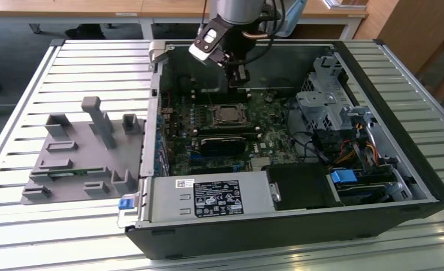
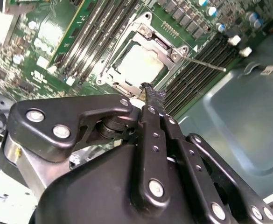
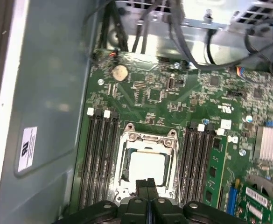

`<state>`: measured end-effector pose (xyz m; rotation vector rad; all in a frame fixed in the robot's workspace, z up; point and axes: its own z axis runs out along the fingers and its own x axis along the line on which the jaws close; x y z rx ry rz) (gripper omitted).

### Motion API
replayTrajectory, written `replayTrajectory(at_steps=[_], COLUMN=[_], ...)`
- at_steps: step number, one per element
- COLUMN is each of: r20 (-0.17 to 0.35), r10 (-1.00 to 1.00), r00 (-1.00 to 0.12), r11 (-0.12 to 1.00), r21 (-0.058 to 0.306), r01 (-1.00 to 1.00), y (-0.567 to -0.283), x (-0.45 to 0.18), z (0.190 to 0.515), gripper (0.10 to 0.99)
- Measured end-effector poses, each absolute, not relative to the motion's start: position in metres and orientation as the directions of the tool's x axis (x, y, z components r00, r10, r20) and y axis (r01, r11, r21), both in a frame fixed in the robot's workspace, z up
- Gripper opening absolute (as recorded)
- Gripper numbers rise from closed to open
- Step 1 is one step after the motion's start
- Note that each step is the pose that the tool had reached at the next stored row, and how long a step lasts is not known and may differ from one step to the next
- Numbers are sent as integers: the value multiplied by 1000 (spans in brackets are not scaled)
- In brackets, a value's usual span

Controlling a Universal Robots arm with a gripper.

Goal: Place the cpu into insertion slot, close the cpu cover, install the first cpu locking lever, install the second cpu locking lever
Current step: 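Install the first cpu locking lever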

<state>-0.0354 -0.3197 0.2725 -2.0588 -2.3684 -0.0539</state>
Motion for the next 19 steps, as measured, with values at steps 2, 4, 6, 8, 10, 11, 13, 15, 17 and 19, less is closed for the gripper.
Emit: replayTrajectory(at_steps=[2, 4, 6, 8, 10, 11, 13, 15, 17, 19], r20=[25, 25, 24, 24, 24, 24, 24, 24, 24, 24], r10=[984, 977, 969, 960, 950, 945, 934, 921, 906, 891], r00=[-175, -210, -247, -280, -311, -326, -356, -389, -423, -454], r11=[174, 210, 246, 279, 310, 325, 356, 389, 422, 453], r21=[24, 24, 24, 24, 24, 24, 24, 24, 24, 24], r01=[984, 977, 969, 960, 950, 945, 934, 921, 906, 891], y=[-320, -320, -320, -320, -320, -320, -320, -320, -320, -320], x=[-35, -35, -35, -35, -35, -35, -35, -35, -35, -35], z=[272, 272, 271, 271, 271, 271, 271, 270, 270, 270], gripper=[106, 106, 106, 106, 106, 106, 106, 106, 106, 106])
